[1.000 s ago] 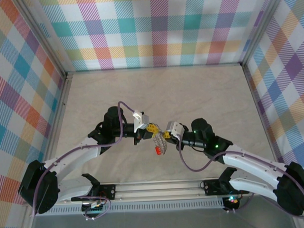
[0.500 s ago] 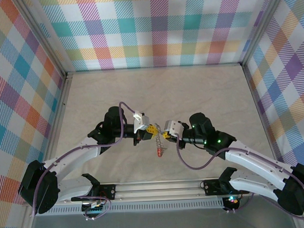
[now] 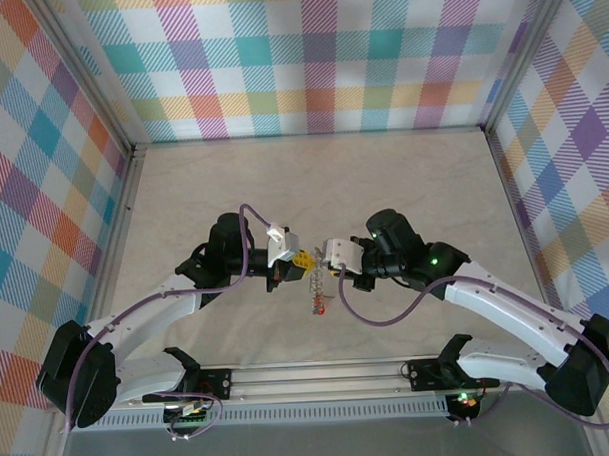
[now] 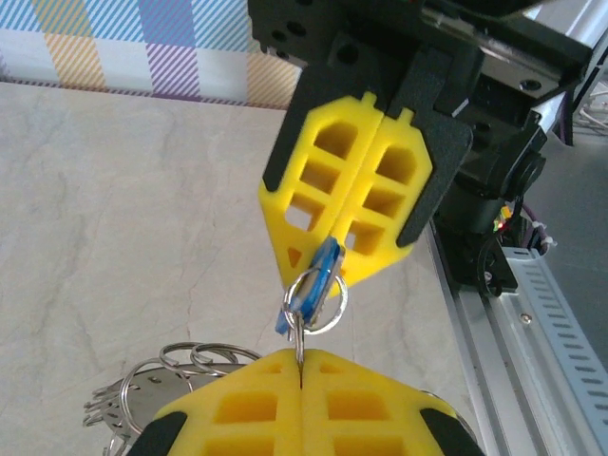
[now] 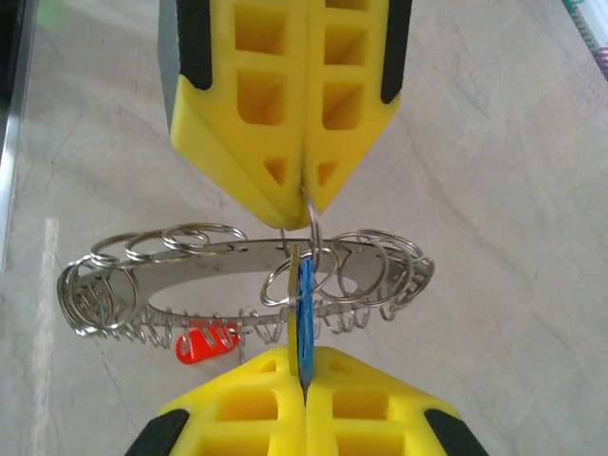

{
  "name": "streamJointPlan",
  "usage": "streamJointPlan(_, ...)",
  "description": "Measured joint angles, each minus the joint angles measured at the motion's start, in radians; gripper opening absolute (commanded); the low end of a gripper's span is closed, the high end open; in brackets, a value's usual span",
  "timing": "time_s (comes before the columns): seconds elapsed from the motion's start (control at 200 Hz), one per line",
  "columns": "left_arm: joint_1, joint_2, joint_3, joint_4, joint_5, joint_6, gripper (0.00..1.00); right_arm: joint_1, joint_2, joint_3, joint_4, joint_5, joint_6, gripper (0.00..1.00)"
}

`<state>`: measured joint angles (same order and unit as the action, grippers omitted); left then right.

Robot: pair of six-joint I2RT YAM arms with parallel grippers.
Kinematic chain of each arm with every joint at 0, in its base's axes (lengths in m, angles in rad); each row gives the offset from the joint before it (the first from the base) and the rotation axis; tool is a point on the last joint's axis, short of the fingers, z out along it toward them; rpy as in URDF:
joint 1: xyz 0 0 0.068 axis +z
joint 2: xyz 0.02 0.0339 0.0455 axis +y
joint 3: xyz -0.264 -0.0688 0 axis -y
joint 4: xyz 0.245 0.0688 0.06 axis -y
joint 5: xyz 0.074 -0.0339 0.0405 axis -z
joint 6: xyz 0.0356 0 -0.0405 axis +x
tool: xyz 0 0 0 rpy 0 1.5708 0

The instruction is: Put the keys on the keyring

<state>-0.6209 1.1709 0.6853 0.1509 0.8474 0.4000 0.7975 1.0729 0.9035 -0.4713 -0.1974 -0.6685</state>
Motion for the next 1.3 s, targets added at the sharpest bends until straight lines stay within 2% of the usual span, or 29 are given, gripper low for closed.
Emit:
streamJointPlan(0.185,0.0,0.0,0.02,-0.055,0.016,0.052,0.0,-0.007,0.056,0.095,-0.125,0.027,-0.061,0.0)
streamJointPlan(0.535,0.0,0.022,0.046,-0.123,0.007,0.121,0.0,-0.006,0.119,0.187,-0.256,0.057,-0.155,0.0)
streamJointPlan(0.825,-0.006,0.051,0.046,-0.098,-0.013,0.115,0.0,-0.006,0.14,0.211,-0.254,0.096,-0.262,0.0)
streamJointPlan(0.955,-0.006,0.051,0.046,-0.076,-0.029,0.103,0.14,-0.006,0.136,0.216,-0.226,0.118,-0.336,0.0)
streamJointPlan(1.19,-0.006,0.05,0.023,-0.069,-0.06,0.079,0.28,-0.006,0.13,0.286,-0.2,0.201,-0.521,0.0)
streamJointPlan(1.305,-0.006,0.028,-0.011,-0.07,-0.092,0.06,0.32,-0.006,0.13,0.319,-0.192,0.26,-0.625,0.0)
